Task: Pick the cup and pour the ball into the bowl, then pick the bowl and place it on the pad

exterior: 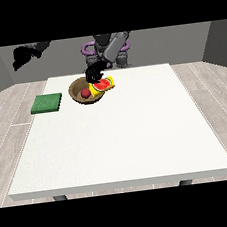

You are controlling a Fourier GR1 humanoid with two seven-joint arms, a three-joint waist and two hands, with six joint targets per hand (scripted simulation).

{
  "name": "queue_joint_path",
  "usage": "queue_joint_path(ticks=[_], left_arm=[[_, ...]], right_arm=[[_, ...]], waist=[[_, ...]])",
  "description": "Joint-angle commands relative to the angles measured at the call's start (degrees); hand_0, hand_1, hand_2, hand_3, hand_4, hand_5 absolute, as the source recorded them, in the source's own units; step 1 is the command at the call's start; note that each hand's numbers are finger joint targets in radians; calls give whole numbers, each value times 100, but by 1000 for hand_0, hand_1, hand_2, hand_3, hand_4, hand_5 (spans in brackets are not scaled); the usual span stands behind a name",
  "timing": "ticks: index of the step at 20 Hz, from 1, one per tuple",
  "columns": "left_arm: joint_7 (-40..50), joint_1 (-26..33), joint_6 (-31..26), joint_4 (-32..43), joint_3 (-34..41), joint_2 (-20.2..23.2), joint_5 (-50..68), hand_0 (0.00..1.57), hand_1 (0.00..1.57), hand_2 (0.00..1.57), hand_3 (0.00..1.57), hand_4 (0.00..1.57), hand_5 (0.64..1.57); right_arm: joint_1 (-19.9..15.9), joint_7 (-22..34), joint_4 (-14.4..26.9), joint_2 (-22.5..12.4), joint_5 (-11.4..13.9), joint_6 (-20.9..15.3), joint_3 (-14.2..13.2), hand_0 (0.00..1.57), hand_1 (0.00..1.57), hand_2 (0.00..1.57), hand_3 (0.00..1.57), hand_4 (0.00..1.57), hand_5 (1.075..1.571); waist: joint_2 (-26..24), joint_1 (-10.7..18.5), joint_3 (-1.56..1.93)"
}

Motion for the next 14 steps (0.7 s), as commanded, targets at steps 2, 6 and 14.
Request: queue_joint_path(ticks=[2, 6, 14], left_arm=[[233, 117, -690, -517, -156, -64, -258, 1530, 1530, 1571, 1571, 1473, 1222], [-181, -250, -1049, -642, 186, -66, -109, 1527, 1527, 1571, 1571, 1490, 1207], [-933, 212, -424, -1472, 1252, 464, 1021, 1483, 1483, 1571, 1571, 1411, 1315]], right_arm=[[-89, 124, -8, 109, 43, -146, 65, 0, 0, 376, 659, 582, 1565], [254, -198, 38, 181, 14, -159, -10, 0, 0, 337, 598, 579, 1564], [1164, -369, 92, 114, 56, -80, -66, 0, 0, 361, 641, 562, 1565]], waist=[[-137, -45, -11], [-136, -38, -11], [-812, 437, -14]])
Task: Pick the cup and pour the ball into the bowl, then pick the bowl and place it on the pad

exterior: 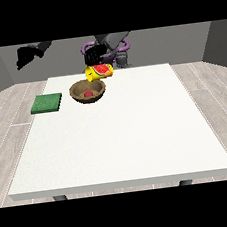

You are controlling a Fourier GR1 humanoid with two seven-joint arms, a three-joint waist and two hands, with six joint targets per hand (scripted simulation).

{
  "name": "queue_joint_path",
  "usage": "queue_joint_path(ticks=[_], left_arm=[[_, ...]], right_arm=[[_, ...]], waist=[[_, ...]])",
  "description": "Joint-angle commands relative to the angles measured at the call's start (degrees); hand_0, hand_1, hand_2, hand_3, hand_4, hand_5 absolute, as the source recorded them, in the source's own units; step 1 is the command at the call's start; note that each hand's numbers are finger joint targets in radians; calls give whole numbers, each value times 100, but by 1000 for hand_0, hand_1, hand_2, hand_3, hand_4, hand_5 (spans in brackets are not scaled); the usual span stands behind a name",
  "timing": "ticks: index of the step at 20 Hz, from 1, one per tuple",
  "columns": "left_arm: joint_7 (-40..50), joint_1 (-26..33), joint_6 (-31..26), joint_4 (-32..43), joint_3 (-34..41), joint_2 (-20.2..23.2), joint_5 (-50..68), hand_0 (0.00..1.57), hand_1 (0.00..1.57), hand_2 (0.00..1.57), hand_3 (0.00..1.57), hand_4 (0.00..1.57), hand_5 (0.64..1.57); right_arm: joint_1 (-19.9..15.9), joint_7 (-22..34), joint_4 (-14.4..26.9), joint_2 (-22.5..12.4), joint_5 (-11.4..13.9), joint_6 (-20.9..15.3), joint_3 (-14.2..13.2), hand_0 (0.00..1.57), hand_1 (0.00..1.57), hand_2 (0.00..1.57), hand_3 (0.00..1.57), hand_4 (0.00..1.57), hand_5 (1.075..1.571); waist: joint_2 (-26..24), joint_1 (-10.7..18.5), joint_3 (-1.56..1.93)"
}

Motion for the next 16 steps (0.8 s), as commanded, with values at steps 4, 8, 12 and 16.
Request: queue_joint_path(ticks=[4, 8, 12, 16], left_arm=[[-924, -36, 478, -817, 1294, 814, 1354, 1479, 1479, 1571, 1571, 1289, 1432], [-1580, 562, 795, -1075, 2064, 1210, 2389, 1547, 1547, 1571, 1571, 1198, 1482], [-2428, 1037, 782, -1345, 2604, 1169, 3395, 1503, 1503, 1571, 1571, 1389, 1397], [-2751, 987, -208, -1690, 3556, 430, 5234, 950, 950, 1119, 1016, 1445, 1269]], right_arm=[[558, -161, 117, 64, 123, -281, -68, 0, 0, 456, 595, 564, 1563], [542, -7, -32, -17, 16, -271, -154, 0, 0, 478, 638, 564, 1566], [343, 143, -330, 379, 134, -593, 93, 0, 0, 507, 723, 589, 1569], [131, 251, -450, 615, 112, -586, 251, 0, 0, 551, 650, 607, 1570]], waist=[[-339, 619, -5], [-216, 753, -14], [10, 815, -16], [196, 764, -82]])
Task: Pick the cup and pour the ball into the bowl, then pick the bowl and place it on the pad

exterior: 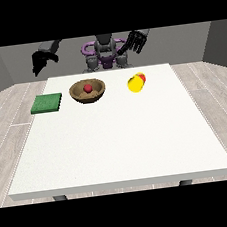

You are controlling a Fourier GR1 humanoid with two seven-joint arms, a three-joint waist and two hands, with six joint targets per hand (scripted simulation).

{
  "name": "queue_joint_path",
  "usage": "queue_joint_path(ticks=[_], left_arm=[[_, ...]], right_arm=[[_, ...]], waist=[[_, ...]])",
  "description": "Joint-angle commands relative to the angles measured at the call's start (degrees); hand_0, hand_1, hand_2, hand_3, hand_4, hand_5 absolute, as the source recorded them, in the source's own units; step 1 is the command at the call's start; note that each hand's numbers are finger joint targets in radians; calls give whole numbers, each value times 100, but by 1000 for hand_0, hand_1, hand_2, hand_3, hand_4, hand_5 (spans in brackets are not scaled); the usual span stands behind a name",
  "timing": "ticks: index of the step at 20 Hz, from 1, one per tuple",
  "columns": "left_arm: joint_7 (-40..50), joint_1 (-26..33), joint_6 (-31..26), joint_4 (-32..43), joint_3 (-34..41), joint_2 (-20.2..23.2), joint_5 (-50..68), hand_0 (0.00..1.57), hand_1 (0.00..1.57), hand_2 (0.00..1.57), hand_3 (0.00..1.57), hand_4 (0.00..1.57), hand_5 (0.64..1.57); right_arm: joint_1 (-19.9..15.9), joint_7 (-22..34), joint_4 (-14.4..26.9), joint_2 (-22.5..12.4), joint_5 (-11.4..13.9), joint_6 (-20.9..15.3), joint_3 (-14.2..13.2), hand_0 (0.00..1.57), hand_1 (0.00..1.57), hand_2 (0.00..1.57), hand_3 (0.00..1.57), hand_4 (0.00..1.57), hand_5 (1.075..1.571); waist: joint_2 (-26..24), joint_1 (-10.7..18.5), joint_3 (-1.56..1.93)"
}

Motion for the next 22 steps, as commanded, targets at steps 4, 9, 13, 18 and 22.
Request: queue_joint_path(ticks=[4, 9, 13, 18, 22], left_arm=[[-413, -149, -1294, -857, 1868, -948, 3138, 0, 0, 0, 0, 651, 1569], [-364, -122, -3313, -992, 2832, -278, 4798, 0, 0, 0, 0, 444, 1544], [58, -143, -4656, -702, 3442, 724, 5634, 0, 0, 0, 0, 340, 1545], [410, -92, -5242, -224, 4009, 1823, 6113, 0, 0, 0, 0, 268, 1550], [846, -452, -5290, -419, 3985, 1947, 6450, 0, 0, 0, 0, 211, 1555]], right_arm=[[-30, 55, -53, 312, -96, -39, 74, 0, 0, 440, 466, 648, 1571], [267, -156, -24, 547, -107, -198, 46, 0, 0, 413, 389, 692, 1571], [361, -271, -195, 934, -113, -403, 151, 0, 0, 0, 0, 0, 1569], [611, -294, -512, 1190, 18, -275, 562, 0, 0, 0, 0, 0, 1569], [268, -567, 109, 1064, -1, -384, 315, 0, 0, 0, 0, 0, 1570]], waist=[[149, 78, -70], [278, 543, 5], [379, 628, 24], [506, 88, 33], [791, 362, 40]])
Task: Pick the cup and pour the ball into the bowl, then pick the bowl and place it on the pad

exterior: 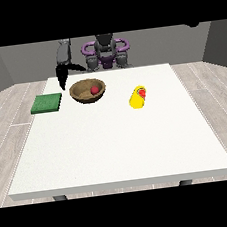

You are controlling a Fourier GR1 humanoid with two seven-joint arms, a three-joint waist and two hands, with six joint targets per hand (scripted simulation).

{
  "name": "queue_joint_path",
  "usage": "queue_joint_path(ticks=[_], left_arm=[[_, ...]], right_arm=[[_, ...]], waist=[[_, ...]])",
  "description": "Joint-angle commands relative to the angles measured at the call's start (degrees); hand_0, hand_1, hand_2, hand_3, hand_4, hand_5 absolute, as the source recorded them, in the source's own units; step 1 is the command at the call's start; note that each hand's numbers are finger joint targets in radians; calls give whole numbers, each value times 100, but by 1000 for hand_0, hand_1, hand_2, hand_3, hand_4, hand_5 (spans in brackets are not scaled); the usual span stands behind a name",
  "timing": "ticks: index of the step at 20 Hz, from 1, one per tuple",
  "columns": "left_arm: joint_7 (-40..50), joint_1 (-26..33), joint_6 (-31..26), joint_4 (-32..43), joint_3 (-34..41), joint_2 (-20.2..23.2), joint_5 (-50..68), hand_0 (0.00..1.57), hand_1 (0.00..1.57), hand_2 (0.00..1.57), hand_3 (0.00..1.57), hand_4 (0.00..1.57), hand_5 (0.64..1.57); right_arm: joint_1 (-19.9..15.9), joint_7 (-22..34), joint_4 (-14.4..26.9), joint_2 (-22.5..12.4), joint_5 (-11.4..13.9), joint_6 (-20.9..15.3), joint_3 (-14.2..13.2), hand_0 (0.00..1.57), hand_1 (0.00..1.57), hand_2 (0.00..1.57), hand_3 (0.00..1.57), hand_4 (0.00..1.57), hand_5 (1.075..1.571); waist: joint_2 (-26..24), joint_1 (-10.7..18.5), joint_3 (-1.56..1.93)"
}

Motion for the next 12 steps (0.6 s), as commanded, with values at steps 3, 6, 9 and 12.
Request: queue_joint_path(ticks=[3, 6, 9, 12], left_arm=[[156, 261, -493, 10, 305, 609, 518, 0, 0, 0, 0, 198, 1561], [544, 162, -455, -34, 262, 751, 724, 0, 0, 0, 0, 181, 1563], [566, 59, -382, -83, 274, 779, 888, 0, 0, 0, 0, 162, 1563], [694, -48, -551, -283, 297, 855, 1135, 0, 0, 0, 0, 150, 1566]], right_arm=[[189, -410, 299, 95, 34, 59, 42, 0, 0, 0, 0, 0, 1571], [70, -476, 557, -75, -96, 221, -113, 0, 0, 0, 0, 0, 1570], [-133, -571, 835, -96, -163, 364, -143, 0, 0, 0, 0, 0, 1571], [-283, -1073, 1271, -124, -354, 415, -451, 0, 0, 0, 0, 0, 1571]], waist=[[110, -12, 5], [38, -93, 7], [258, -136, 7], [564, 188, 10]])
